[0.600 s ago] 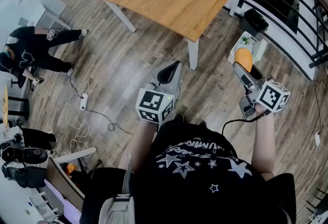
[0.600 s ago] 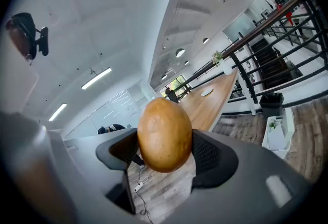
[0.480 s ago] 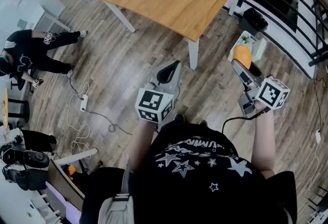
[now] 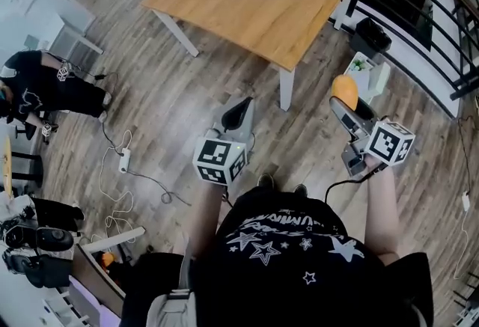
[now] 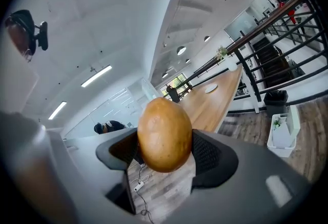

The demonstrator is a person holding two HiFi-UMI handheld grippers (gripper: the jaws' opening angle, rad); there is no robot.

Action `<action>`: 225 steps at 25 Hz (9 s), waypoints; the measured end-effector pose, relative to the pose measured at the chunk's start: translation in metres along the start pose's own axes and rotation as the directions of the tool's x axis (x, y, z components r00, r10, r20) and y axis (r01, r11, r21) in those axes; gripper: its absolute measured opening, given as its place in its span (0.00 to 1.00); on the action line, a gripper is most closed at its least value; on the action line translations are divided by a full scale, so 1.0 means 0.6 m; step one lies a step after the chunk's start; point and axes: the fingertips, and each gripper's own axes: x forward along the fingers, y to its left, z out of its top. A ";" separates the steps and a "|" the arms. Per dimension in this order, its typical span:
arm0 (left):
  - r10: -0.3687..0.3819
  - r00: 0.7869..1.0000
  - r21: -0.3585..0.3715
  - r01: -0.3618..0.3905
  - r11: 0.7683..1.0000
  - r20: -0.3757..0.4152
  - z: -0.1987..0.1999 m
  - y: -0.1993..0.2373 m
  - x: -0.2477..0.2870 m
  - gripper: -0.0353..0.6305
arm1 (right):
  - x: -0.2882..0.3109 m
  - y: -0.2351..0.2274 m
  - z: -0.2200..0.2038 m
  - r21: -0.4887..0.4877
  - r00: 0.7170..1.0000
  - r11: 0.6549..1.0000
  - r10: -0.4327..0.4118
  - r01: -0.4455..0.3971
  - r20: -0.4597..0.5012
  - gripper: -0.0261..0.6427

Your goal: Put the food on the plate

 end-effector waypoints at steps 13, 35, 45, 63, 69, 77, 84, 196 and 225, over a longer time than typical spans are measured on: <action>0.006 0.999 -0.043 -0.008 0.999 -0.048 -0.044 0.090 -0.023 0.06 | 0.070 0.024 -0.030 -0.018 0.998 1.000 -0.016 0.016 -0.054 0.53; 0.020 0.992 -0.090 -0.032 0.995 -0.124 -0.092 0.203 0.066 0.06 | 0.137 -0.070 -0.029 0.084 0.990 0.986 -0.142 0.143 -0.027 0.53; 0.097 0.987 -0.071 -0.107 0.992 -0.129 -0.015 0.236 0.243 0.06 | 0.241 -0.214 0.130 0.119 0.997 0.990 -0.081 0.082 -0.019 0.53; 0.160 0.975 -0.042 -0.168 0.985 -0.155 0.056 0.215 0.485 0.06 | 0.366 -0.395 0.310 0.146 0.997 0.989 0.041 -0.031 -0.067 0.53; 0.215 0.966 -0.042 -0.223 0.974 -0.140 0.070 0.210 0.503 0.06 | 0.403 -0.418 0.327 0.102 0.991 0.993 0.065 -0.053 -0.114 0.53; 0.228 0.959 -0.059 -0.241 0.969 -0.170 0.053 0.254 0.504 0.06 | 0.438 -0.425 0.326 0.075 0.990 0.996 0.049 -0.039 -0.136 0.53; 0.137 0.980 -0.018 -0.141 0.990 -0.147 0.083 0.303 0.565 0.06 | 0.472 -0.426 0.351 0.051 0.995 0.998 -0.019 0.024 -0.095 0.53; 0.036 0.992 0.004 -0.036 0.999 -0.119 0.144 0.373 0.717 0.06 | 0.736 -0.470 0.435 -0.458 0.947 0.887 -0.193 0.057 -0.256 0.43; 0.122 0.982 -0.090 -0.136 0.987 -0.144 0.039 0.181 0.555 0.06 | 0.487 -0.415 0.253 -0.531 0.925 0.847 -0.196 -0.006 -0.324 0.05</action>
